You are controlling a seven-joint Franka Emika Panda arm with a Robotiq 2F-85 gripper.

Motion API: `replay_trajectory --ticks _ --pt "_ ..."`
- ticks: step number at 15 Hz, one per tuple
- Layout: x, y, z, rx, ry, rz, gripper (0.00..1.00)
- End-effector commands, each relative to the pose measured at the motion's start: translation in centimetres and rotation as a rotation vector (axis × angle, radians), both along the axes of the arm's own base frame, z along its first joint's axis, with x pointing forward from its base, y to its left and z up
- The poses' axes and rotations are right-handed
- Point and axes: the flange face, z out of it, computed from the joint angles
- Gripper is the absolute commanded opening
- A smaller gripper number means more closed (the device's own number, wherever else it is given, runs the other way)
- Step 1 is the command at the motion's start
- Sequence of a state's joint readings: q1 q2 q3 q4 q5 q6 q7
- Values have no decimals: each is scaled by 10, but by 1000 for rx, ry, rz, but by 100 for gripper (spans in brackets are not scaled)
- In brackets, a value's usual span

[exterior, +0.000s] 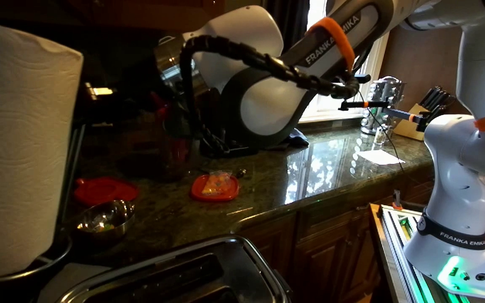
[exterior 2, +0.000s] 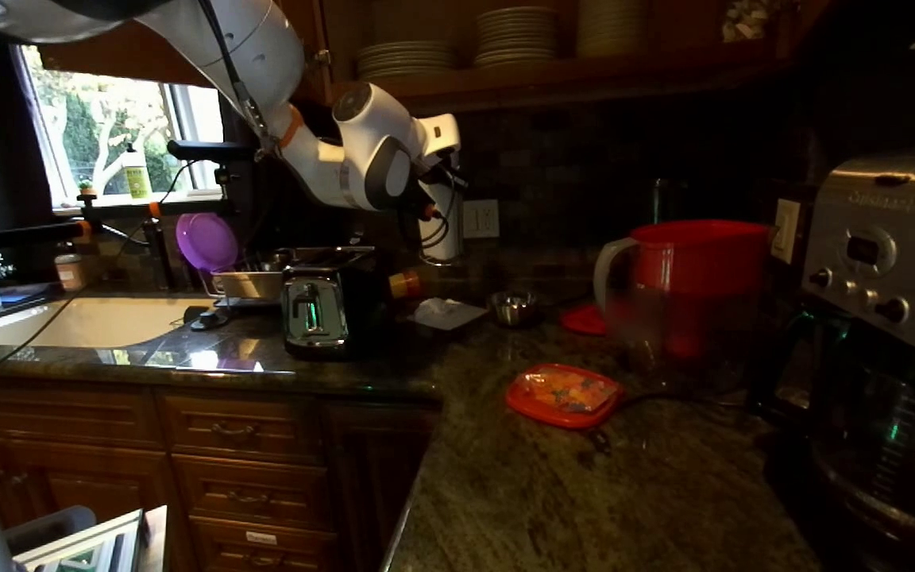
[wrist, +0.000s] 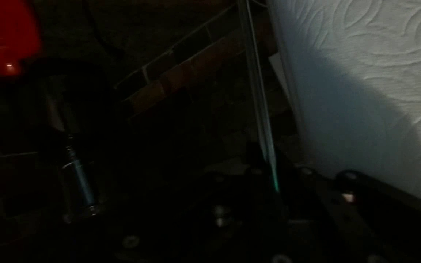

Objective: Move the paper towels to the right

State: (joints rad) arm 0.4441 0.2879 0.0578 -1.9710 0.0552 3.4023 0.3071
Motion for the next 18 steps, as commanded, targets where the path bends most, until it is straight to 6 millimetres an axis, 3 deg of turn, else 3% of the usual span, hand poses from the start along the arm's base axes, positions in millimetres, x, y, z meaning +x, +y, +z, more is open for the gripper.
replay_trajectory --ticks 1,6,8,9,12,14,15,18 --pt "-41 -71 9 18 -4 -116 2" --pt "-70 -113 24 -9 -51 -184 2" --pt "-75 -137 10 -67 -27 -223 2" --pt "-78 -155 -7 -109 -19 -268 2" --pt "-105 -183 -38 -190 -13 -404 2" --pt "-124 -191 -52 -241 -21 -519 2" --pt "-133 -186 -51 -256 -25 -551 2" --pt "-161 -163 -32 -268 -41 -636 2"
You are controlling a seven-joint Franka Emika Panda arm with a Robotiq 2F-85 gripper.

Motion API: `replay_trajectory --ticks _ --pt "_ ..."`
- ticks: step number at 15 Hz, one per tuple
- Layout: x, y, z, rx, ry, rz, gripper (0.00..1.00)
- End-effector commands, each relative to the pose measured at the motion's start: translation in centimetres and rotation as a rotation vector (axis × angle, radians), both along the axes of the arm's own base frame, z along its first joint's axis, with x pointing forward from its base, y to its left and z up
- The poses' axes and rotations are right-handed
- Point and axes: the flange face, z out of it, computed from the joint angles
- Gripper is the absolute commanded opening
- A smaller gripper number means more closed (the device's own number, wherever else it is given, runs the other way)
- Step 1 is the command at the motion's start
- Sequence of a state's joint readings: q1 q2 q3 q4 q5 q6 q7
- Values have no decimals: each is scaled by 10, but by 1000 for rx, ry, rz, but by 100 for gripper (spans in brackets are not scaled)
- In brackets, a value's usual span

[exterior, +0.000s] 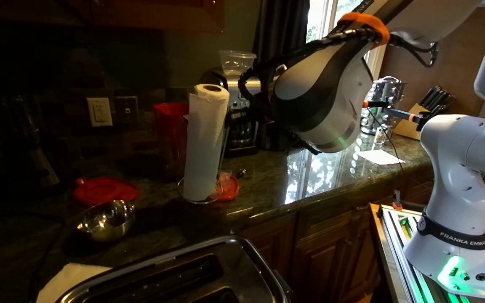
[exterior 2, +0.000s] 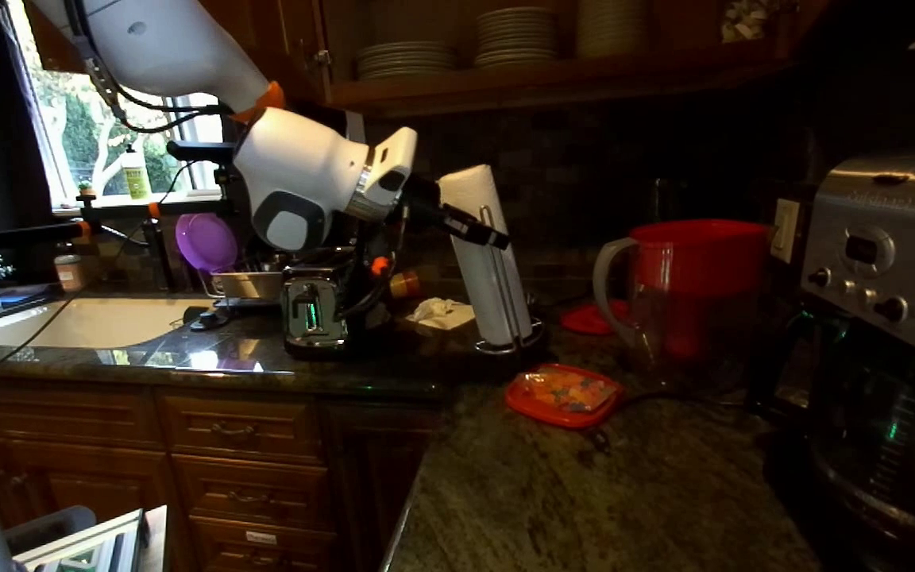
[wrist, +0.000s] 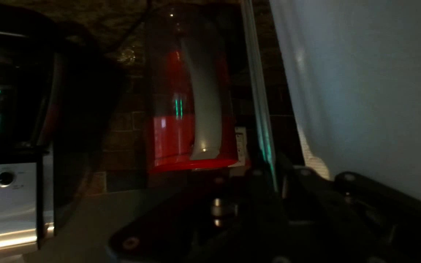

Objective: Move the paper towels to the right

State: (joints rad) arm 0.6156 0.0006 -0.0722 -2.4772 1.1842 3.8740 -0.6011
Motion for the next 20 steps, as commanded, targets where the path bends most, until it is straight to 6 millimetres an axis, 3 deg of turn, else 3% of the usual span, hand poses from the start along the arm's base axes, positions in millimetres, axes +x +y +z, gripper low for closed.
replay_trajectory --ticks 1,2,4,6,7,12,16,20 --pt "-33 40 36 -8 -35 -58 2" --pt "-19 18 9 -18 -16 -46 8" --pt "-30 40 23 -14 -28 -40 8" --pt "-31 44 28 -7 -32 -36 8" --pt "-30 42 28 -8 -32 -39 2" --pt "-66 5 57 -23 -115 -240 2" --pt "-98 -21 58 34 -91 -421 2" --pt "-127 -63 57 122 -111 -640 2"
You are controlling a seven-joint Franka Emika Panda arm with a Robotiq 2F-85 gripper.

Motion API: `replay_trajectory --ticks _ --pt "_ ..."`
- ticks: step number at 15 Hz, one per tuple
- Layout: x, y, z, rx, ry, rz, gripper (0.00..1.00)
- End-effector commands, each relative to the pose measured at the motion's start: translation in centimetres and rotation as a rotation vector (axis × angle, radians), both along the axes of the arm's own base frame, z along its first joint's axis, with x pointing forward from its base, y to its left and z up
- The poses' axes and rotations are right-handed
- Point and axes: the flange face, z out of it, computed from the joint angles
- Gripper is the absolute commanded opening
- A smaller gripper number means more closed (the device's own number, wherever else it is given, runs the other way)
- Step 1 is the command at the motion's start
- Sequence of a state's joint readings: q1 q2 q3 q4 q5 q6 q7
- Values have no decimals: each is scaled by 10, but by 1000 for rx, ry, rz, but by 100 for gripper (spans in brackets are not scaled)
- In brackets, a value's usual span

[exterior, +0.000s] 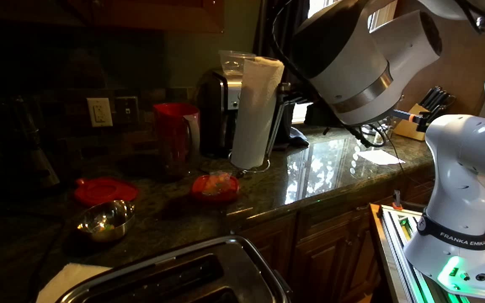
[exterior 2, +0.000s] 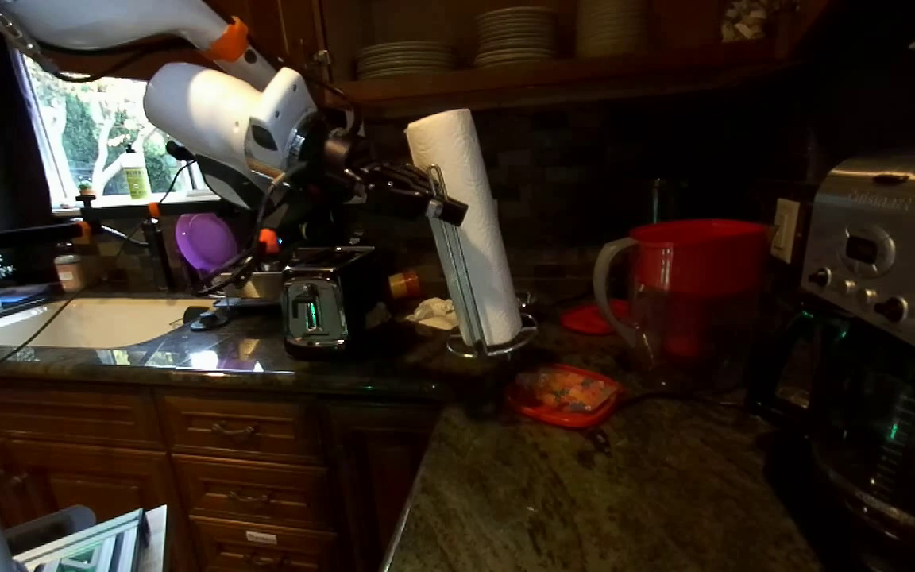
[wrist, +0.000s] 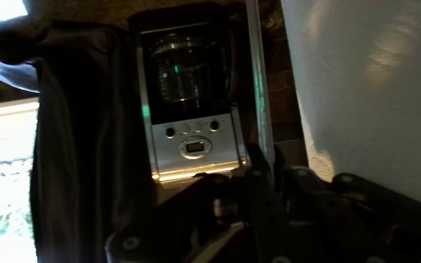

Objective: Move the paper towels to the right

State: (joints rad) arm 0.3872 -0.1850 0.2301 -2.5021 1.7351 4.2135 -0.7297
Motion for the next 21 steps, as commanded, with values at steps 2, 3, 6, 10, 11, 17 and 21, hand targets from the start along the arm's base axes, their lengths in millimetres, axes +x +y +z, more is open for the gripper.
replay_trajectory --ticks 2,3,6,10,11,17,21 --pt "-38 -65 4 71 -61 -223 2" --pt "-40 -76 5 82 -75 -270 2" --pt "-28 -79 -1 56 -41 -256 8" --pt "-31 -106 4 75 -44 -362 2" --pt "-36 -124 5 86 -30 -418 2" --pt "-56 -218 3 144 18 -710 2" --pt "-53 -255 -3 148 66 -815 2"
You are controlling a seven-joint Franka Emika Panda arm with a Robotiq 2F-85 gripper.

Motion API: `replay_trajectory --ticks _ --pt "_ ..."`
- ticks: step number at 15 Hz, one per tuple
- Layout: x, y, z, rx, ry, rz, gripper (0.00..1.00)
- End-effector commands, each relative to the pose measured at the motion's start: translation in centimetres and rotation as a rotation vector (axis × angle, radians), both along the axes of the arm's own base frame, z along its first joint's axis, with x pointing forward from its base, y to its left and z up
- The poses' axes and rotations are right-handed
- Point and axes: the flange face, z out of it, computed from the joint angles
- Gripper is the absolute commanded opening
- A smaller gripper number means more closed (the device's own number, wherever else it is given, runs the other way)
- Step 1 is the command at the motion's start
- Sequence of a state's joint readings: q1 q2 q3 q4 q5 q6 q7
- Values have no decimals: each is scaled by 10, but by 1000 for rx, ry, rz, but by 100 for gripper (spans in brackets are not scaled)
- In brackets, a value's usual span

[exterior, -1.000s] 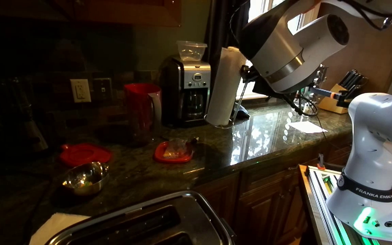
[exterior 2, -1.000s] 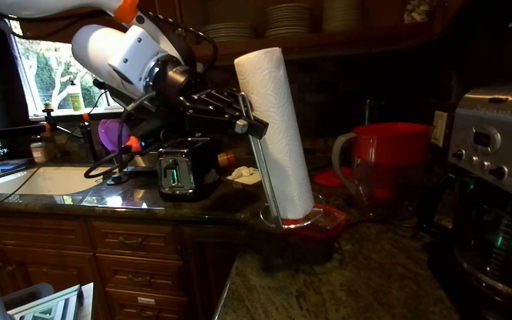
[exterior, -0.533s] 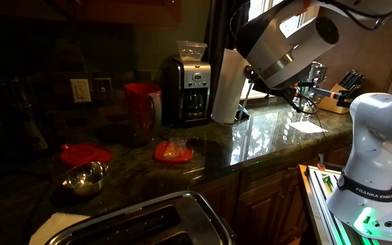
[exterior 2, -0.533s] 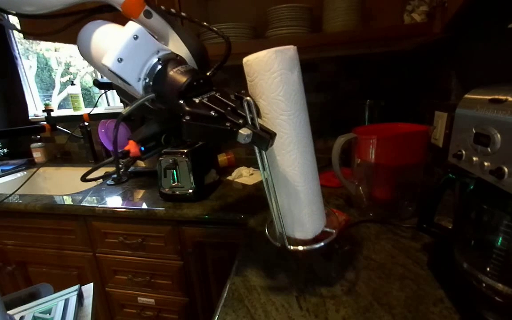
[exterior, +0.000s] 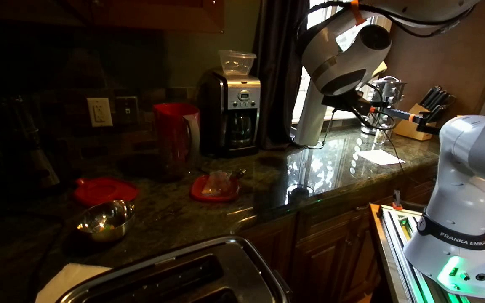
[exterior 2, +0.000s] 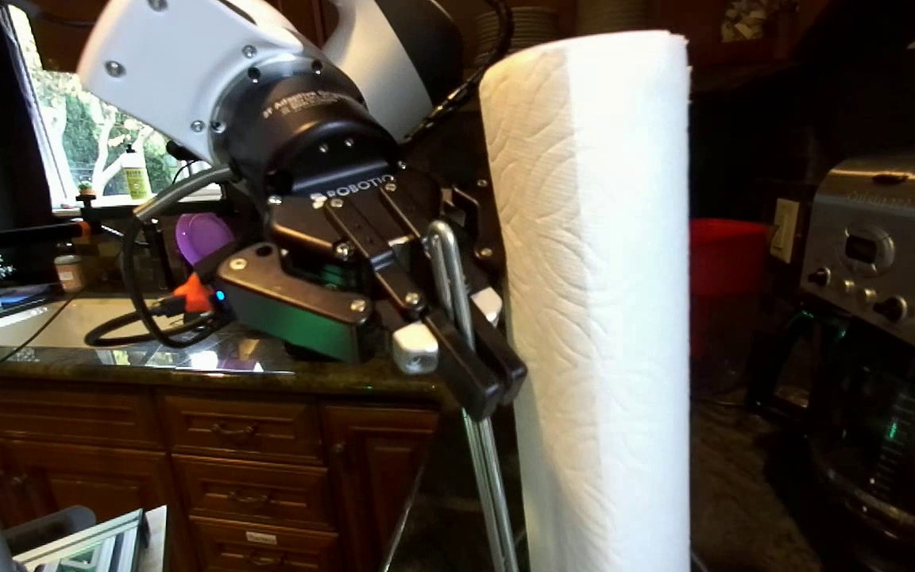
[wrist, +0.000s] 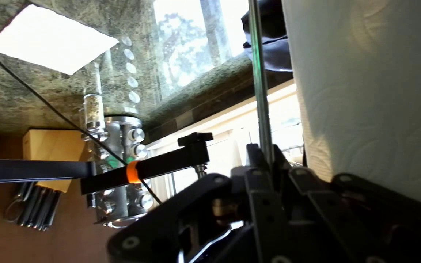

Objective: Move the paper towels to the right

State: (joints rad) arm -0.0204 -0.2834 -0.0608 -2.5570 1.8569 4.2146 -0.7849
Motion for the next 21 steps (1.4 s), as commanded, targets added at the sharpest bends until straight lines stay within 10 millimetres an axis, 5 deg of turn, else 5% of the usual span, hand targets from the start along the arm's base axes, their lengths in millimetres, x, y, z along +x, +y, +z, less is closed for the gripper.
replay_trajectory --ticks 1,12,21 --pt "13 -21 -1 20 47 -77 2" --pt "98 -67 -24 -12 120 -74 2" --pt "116 -107 -48 44 70 -67 2"
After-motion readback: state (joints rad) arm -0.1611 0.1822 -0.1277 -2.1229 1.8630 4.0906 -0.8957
